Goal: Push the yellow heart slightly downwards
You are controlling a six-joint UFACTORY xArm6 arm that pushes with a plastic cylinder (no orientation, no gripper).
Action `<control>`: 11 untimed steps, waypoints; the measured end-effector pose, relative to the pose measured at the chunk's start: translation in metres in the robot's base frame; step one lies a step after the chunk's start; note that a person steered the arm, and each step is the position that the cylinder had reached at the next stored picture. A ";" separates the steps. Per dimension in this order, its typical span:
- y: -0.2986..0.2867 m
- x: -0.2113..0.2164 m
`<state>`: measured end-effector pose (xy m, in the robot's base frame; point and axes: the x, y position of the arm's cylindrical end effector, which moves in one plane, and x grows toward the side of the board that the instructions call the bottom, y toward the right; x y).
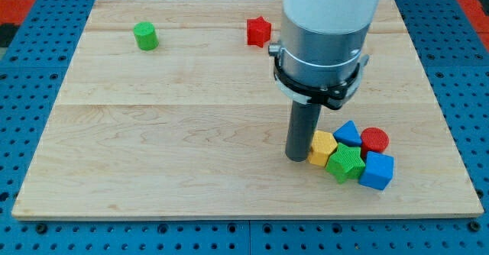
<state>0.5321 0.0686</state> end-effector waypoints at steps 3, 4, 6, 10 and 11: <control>-0.024 -0.144; 0.019 -0.193; 0.063 -0.285; 0.115 -0.210; 0.115 -0.188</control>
